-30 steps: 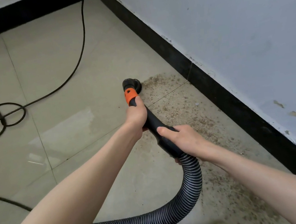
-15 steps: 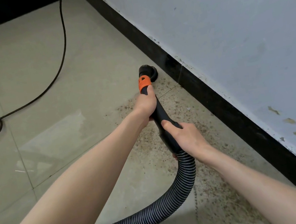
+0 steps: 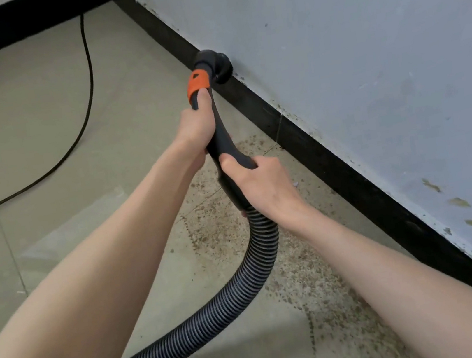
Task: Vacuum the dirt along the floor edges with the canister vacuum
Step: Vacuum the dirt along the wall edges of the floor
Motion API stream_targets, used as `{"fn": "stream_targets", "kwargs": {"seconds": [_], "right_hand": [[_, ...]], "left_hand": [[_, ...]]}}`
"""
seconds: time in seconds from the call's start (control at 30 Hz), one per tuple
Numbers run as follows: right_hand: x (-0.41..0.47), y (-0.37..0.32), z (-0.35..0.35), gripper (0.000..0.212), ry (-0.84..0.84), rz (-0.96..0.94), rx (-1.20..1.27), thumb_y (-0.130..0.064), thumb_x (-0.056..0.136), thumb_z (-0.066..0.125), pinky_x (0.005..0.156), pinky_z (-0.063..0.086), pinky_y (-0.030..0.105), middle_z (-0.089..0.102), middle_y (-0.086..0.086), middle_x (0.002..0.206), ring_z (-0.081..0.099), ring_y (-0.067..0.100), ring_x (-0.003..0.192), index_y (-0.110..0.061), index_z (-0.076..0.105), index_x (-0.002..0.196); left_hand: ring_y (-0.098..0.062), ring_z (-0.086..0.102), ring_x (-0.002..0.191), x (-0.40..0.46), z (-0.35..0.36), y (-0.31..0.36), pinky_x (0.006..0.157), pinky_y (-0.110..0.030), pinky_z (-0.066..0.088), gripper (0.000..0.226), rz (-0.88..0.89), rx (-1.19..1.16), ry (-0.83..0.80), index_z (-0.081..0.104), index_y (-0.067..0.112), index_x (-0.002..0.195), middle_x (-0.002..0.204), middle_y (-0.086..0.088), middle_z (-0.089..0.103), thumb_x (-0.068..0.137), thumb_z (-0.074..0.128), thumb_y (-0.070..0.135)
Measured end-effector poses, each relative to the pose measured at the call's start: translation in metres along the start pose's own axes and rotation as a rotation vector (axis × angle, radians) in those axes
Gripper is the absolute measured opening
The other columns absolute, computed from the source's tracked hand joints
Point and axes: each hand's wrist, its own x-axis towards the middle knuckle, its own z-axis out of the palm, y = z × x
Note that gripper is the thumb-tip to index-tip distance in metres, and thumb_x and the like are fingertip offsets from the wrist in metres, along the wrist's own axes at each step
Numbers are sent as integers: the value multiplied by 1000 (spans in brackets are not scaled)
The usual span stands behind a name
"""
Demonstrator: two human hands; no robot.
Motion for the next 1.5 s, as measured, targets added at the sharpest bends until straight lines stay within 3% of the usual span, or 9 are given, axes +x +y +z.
{"fn": "stream_targets", "kwargs": {"seconds": [0.17,0.33,0.5,0.67,0.9,1.07,1.23,1.37,1.5], "right_hand": [[1,3,0,54,50,16,-46,-71,69,53,64,60,51,69,5,70,69,28,64,-18,61,69],[-24,17,-6,52,90,16,-65,-74,65,50,45,43,30,56,-11,51,54,9,45,-23,52,60],[-71,29,-14,50,110,41,-54,-74,64,47,36,27,16,47,-16,42,41,2,36,-24,45,57],[-119,36,-29,51,138,128,-45,-74,61,46,41,33,21,50,-12,48,45,5,41,-23,48,62],[-141,54,-42,49,144,136,-67,-71,69,49,43,32,19,54,-10,54,48,2,43,-22,52,66],[-148,45,-38,56,34,85,-15,-73,63,50,52,49,35,63,-2,63,64,21,60,-18,58,69],[-153,31,-11,45,-230,-13,-88,-58,77,61,53,40,31,52,-12,45,51,9,47,-22,52,50],[-160,24,20,45,-479,21,-106,-62,67,59,68,57,49,66,2,61,66,26,63,-18,61,61],[-155,37,35,55,-489,-5,-190,-68,65,57,71,59,45,74,6,72,71,26,68,-14,69,73]], "left_hand": [[-33,62,92,-2,6,1,91,-46,52,61,-47,10,-78,38,-1,132,109,-18,59,98,36,49],[-35,61,102,-21,10,-14,92,-46,51,65,-60,37,-128,40,-1,134,121,-21,58,97,35,52],[-25,64,69,-60,13,-29,66,-34,55,63,-93,85,-199,46,-2,122,87,-10,59,96,33,54],[-37,64,95,-103,25,-40,89,-51,52,48,-98,152,-248,49,9,102,101,-18,61,96,33,54],[-38,61,104,-129,39,-50,91,-50,51,66,-109,202,-271,36,1,135,122,-23,57,96,32,55],[-37,61,104,-151,14,-40,92,-49,51,62,-139,127,-136,42,0,128,116,-20,59,97,33,53],[-39,58,112,-174,-53,-60,94,-51,49,62,-218,5,127,39,1,132,127,-22,55,98,31,52],[-39,57,112,-185,-96,-88,95,-52,48,57,-272,-114,282,35,5,134,124,-18,54,99,31,49],[-39,58,109,-180,-109,-118,94,-52,48,59,-315,-198,346,35,6,135,119,-19,56,98,30,52]]}}
